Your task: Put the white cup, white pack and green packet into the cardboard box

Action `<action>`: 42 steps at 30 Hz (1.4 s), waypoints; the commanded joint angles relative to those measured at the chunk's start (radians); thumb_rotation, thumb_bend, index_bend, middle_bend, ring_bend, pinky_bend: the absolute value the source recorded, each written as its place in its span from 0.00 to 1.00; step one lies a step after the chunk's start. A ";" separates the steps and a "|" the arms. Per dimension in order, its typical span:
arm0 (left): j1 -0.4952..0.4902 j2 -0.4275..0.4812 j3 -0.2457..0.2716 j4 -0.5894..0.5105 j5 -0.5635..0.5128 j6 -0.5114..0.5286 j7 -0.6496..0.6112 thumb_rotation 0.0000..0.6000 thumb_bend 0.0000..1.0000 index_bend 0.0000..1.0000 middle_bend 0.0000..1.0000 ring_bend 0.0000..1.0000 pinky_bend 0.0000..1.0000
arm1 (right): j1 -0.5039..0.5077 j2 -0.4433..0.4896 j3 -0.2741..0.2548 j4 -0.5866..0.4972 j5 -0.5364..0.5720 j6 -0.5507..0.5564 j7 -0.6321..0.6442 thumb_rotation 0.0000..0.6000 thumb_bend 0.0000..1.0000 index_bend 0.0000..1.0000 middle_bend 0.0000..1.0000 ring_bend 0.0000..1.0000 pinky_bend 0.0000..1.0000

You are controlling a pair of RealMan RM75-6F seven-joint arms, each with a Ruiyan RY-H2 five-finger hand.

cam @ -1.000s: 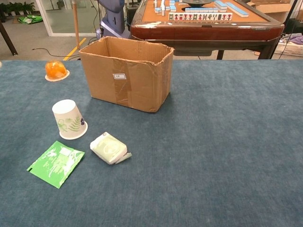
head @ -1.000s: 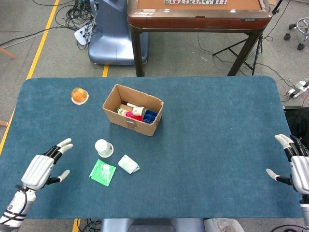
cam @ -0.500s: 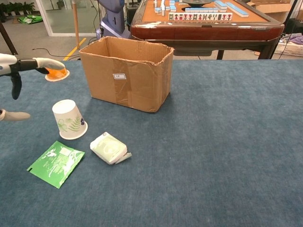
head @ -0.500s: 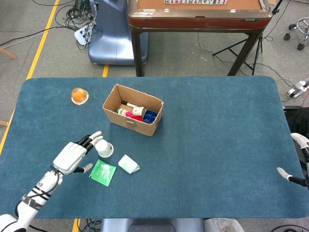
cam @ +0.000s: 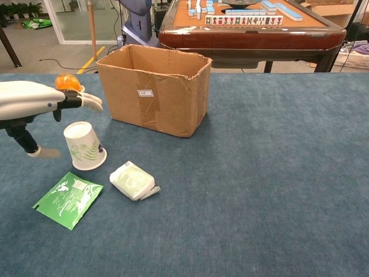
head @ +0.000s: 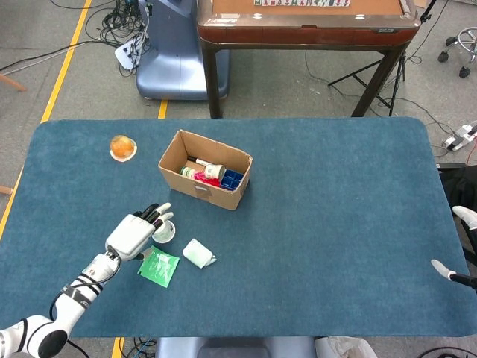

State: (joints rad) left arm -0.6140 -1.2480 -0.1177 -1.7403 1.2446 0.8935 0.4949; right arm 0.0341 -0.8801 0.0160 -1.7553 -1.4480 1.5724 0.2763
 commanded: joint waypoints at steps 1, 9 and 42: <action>-0.035 -0.033 0.000 0.016 -0.063 -0.014 0.052 1.00 0.22 0.12 0.00 0.03 0.28 | -0.002 0.001 0.002 0.000 -0.007 -0.006 0.002 1.00 0.09 0.15 0.16 0.04 0.17; -0.085 -0.111 0.003 0.085 -0.120 0.021 0.177 1.00 0.22 0.12 0.00 0.03 0.28 | -0.001 0.004 0.005 -0.001 -0.024 -0.031 0.004 1.00 0.09 0.15 0.16 0.04 0.17; -0.101 -0.025 0.033 -0.021 -0.267 0.151 0.194 1.00 0.22 0.59 0.54 0.56 0.76 | 0.002 0.014 0.018 0.020 -0.060 -0.082 0.067 1.00 0.09 0.16 0.16 0.04 0.17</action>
State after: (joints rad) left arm -0.7265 -1.3239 -0.0767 -1.7073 0.9760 1.0066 0.6835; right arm 0.0359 -0.8667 0.0339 -1.7349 -1.5076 1.4902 0.3431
